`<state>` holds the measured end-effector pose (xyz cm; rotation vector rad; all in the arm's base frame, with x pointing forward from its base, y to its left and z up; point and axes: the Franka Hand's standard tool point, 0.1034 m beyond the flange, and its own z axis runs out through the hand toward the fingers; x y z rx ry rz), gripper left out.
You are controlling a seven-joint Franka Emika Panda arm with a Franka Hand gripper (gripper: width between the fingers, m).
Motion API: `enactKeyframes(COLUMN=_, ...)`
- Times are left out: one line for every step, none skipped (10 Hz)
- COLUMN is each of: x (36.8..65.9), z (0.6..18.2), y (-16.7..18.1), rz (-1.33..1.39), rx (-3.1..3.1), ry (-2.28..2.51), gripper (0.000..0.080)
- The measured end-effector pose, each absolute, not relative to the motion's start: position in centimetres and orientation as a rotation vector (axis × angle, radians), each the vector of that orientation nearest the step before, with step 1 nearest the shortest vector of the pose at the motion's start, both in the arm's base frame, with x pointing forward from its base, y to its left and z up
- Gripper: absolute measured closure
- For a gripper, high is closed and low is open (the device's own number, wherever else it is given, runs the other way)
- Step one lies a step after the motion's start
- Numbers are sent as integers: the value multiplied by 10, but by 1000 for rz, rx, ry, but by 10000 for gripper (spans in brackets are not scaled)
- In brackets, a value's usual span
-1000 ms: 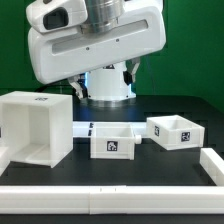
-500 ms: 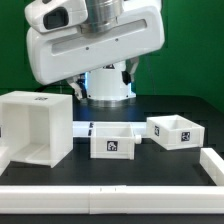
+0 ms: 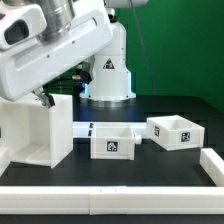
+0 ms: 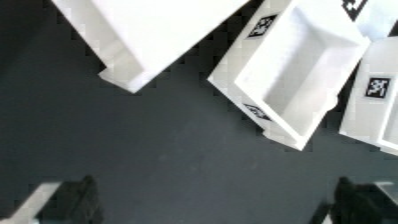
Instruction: Assemble drawer
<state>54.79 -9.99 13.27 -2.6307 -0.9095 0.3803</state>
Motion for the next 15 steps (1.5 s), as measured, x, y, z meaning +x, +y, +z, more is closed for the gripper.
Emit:
enactKeyframes(x=548, z=132, y=-100, rz=382, rx=-2630, ry=-909, gripper=150)
enactKeyframes(x=547, z=132, y=-100, rz=382, rx=-2626, ry=-918, gripper=150)
enactKeyframes(x=543, z=131, y=-105, rz=385, rx=-2537, ry=-1065, gripper=150)
enactKeyframes(x=542, z=129, y=-110, rz=388, rx=-2453, ry=-1156, gripper=150)
enactKeyframes(x=542, z=128, y=-114, rz=372, rx=-2382, ry=-1248, gripper=150)
enactKeyframes(x=542, z=127, y=-115, rz=365, rx=-2363, ry=-1274, gripper=150)
enactKeyframes(x=542, z=127, y=-115, rz=366, rx=-2363, ry=-1273, gripper=150)
enactKeyframes(x=541, z=127, y=-115, rz=366, rx=-2363, ry=-1272, gripper=150)
enactKeyframes(x=541, z=127, y=-115, rz=366, rx=-2362, ry=-1273, gripper=150)
enactKeyframes(x=540, z=126, y=-118, rz=358, rx=-2338, ry=-1306, gripper=150)
enactKeyframes(x=539, z=124, y=-129, rz=338, rx=-2283, ry=-1372, gripper=150)
enactKeyframes(x=537, z=119, y=-142, rz=339, rx=-2259, ry=-1379, gripper=150)
enactKeyframes(x=533, z=113, y=-149, rz=350, rx=-2260, ry=-1365, gripper=150)
enactKeyframes(x=530, z=109, y=-153, rz=368, rx=-2259, ry=-1361, gripper=150)
enactKeyframes(x=531, z=110, y=-151, rz=366, rx=-2258, ry=-1365, gripper=150)
